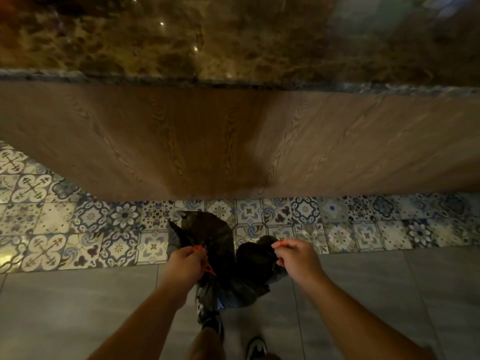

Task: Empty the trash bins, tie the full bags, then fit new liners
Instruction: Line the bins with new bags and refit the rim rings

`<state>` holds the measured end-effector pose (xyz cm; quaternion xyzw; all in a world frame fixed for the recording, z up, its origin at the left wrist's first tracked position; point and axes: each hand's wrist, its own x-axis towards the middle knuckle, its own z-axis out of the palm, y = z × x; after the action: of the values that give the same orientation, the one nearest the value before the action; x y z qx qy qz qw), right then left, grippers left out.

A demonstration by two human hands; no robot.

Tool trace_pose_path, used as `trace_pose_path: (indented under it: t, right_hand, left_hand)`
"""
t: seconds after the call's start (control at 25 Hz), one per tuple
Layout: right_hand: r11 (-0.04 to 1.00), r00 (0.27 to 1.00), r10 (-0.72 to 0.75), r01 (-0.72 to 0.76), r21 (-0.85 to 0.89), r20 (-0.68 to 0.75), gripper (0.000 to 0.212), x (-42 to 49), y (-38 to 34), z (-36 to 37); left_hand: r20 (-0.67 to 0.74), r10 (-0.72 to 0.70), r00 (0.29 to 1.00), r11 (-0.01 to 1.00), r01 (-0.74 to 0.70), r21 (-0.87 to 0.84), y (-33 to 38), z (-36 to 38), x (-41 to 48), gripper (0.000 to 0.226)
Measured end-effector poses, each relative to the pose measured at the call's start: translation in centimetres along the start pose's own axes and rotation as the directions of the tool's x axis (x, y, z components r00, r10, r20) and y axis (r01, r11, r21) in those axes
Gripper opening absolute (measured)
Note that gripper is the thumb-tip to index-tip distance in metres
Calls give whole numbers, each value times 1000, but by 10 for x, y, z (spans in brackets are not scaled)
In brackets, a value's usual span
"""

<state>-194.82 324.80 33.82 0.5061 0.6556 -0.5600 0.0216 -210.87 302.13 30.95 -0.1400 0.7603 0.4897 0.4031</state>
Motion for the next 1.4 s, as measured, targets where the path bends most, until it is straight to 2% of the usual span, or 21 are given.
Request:
trace_pose_path:
  t: [0.28,0.4,0.64,0.76,0.92,1.16,1.28,1.4]
  right_hand:
    - [999,996,48,-48,6,-77,25,92,-52,15]
    - [999,999,33,-34,-39,-40,28,125,-62,12]
    - [998,1000,27,-27,-65,3,20,191,-71,-6]
    - [997,1000,6,-6,-71,4,21,223,-70,-12]
    - [996,1000,-21,19,-82,-15,21,273,-65,-16]
    - [992,971,-4,-26,-122,-238,16,347,-43,-36]
    - [995,972,-29,6,-101,-232,11,371,-33,-41]
    - [988,984,-50,23,-153,-174,22,387,-28,-35]
  left_hand:
    - [37,9,999,991,-14,132,58,13,79,33]
    - [-21,9,1000,986,-6,165,71,20,106,34]
    - [-169,-11,986,991,34,130,84,37,153,25]
    - [-174,14,985,990,12,144,91,40,176,19]
    - [-242,15,970,985,28,171,98,52,212,27]
    - [-268,-42,962,998,51,26,87,70,276,24]
    - [-268,-46,962,999,46,-6,80,87,303,27]
    - [-216,-94,972,994,79,-75,77,115,320,22]
